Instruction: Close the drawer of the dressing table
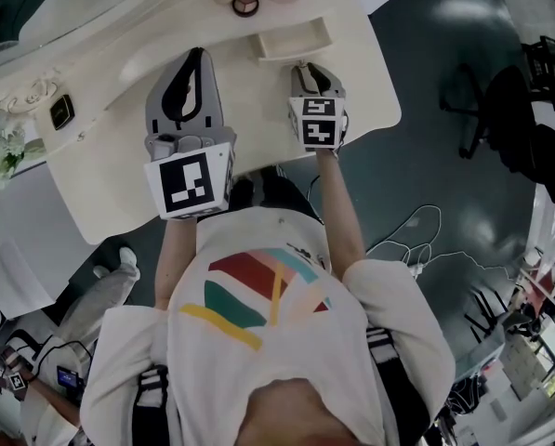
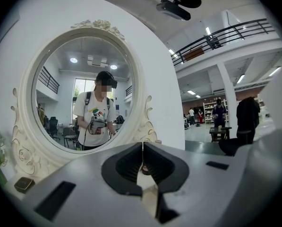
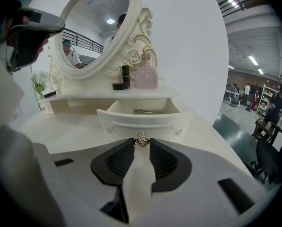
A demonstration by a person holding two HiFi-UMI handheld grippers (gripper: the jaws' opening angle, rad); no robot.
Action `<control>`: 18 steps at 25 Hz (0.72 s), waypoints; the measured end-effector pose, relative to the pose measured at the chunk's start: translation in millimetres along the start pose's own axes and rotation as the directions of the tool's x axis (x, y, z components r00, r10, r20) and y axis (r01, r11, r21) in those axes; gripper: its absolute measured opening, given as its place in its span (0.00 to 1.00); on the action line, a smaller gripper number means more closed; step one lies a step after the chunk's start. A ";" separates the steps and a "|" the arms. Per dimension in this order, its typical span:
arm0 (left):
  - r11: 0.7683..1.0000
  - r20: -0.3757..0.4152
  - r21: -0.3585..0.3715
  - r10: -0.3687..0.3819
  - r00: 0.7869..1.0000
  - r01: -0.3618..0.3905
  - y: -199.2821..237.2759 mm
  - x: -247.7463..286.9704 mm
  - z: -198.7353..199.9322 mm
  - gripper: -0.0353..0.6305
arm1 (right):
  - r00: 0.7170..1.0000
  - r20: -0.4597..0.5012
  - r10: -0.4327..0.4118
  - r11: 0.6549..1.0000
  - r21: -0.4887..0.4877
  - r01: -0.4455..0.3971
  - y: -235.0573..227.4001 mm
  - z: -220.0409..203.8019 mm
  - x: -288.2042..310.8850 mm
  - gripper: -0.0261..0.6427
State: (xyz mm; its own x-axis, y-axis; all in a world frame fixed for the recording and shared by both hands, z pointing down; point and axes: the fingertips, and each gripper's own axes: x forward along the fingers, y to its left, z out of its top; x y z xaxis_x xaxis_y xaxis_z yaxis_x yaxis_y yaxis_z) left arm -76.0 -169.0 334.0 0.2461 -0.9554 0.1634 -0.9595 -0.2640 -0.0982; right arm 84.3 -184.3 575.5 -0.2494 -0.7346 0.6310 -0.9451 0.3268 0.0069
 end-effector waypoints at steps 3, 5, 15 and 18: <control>1.000 0.016 -0.019 0.014 1.000 -0.014 1.8 2.4 4.3 0.07 | 1.000 0.004 -0.001 1.000 -0.001 0.001 0.6 2.5 -0.5 0.17; 1.000 0.028 -0.022 0.018 0.999 -0.017 3.6 3.4 4.0 0.07 | 1.000 0.004 0.000 1.000 -0.003 0.000 1.1 2.9 -0.2 0.17; 0.999 0.047 -0.030 0.037 0.998 -0.035 10.5 3.2 7.4 0.07 | 1.000 0.000 -0.009 1.000 -0.002 0.009 -0.2 3.3 -1.3 0.17; 0.999 0.050 -0.028 0.041 0.998 -0.039 12.7 3.9 8.7 0.07 | 1.000 0.003 -0.011 1.000 -0.006 0.011 -1.1 5.2 -1.1 0.17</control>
State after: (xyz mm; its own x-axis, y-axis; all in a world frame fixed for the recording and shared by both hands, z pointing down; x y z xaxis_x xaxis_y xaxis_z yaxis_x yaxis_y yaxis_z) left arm -86.0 -177.2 324.8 0.2133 -0.9708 0.1099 -0.9719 -0.2223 -0.0770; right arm 84.5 -187.0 570.7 -0.2400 -0.7401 0.6282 -0.9464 0.3224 0.0182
